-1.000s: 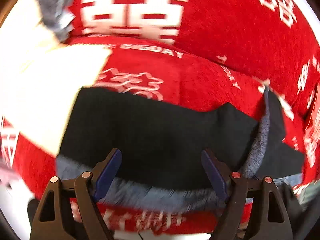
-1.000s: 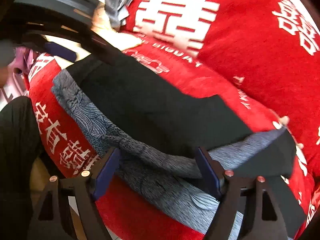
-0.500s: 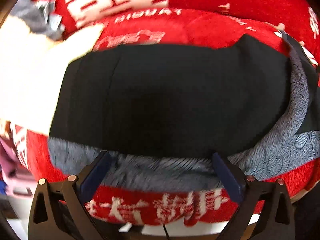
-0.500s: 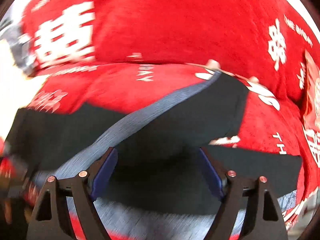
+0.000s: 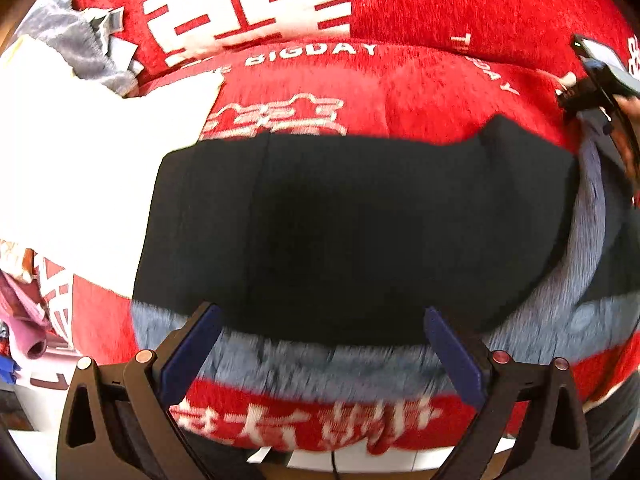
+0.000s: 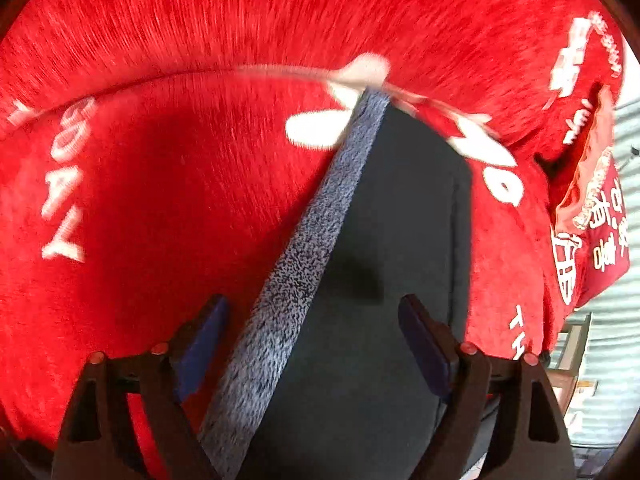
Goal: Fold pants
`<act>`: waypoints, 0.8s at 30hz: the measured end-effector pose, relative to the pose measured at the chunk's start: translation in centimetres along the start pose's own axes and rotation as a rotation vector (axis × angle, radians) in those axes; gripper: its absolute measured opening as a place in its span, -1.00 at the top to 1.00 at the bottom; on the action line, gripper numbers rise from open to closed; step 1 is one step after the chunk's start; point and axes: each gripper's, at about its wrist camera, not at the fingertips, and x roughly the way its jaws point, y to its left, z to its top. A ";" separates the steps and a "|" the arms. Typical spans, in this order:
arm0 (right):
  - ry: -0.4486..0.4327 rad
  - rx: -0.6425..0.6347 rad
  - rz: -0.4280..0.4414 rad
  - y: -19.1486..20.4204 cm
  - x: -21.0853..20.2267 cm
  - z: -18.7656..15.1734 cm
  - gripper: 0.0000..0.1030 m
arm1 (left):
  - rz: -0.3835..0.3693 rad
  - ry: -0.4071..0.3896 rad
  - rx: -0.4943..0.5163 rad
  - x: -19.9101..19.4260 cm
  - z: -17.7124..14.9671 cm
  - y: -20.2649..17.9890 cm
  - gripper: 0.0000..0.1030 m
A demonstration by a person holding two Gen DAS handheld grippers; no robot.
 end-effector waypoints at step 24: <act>-0.186 0.223 0.198 -19.4 -1.9 -24.4 0.88 | -0.058 0.127 0.056 2.6 -5.2 -1.7 -1.00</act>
